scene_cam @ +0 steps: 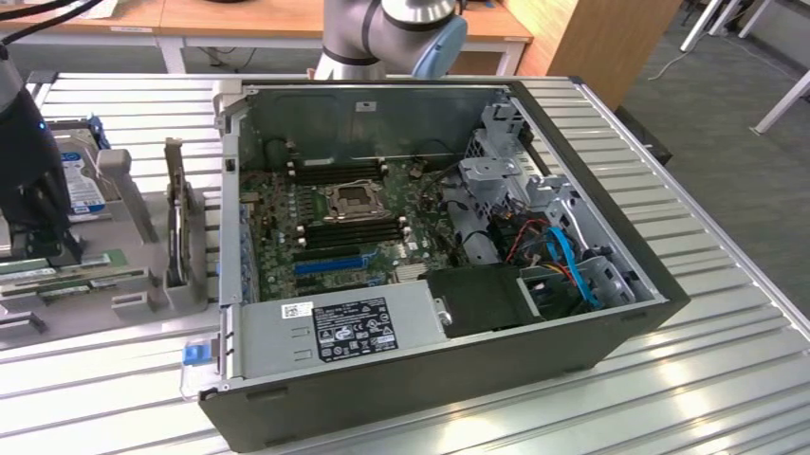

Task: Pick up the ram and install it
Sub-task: 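Pick up the ram and move it above insertion slot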

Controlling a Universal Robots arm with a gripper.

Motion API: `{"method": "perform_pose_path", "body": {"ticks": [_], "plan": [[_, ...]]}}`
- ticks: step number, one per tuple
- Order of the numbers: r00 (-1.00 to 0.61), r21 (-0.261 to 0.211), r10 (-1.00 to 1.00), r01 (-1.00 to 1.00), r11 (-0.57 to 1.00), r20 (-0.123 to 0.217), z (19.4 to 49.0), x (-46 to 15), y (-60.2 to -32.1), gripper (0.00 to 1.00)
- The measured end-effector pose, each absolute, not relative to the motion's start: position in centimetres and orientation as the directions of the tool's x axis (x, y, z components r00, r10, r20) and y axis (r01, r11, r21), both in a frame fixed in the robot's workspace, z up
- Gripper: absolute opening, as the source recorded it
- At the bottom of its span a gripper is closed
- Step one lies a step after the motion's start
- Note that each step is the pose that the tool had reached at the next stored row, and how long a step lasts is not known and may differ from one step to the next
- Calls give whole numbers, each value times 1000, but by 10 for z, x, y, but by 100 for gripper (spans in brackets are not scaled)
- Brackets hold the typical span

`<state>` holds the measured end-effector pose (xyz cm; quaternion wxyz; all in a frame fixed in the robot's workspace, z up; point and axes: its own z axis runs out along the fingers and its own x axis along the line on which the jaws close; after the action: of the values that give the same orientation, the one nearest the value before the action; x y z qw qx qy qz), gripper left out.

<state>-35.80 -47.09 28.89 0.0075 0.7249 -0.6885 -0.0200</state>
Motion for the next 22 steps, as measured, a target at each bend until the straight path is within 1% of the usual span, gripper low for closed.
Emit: {"method": "perform_pose_path", "body": {"ticks": [22], "plan": [[51, 38, -999, -998, -52, -18, 331, -355, -471, 11]]}}
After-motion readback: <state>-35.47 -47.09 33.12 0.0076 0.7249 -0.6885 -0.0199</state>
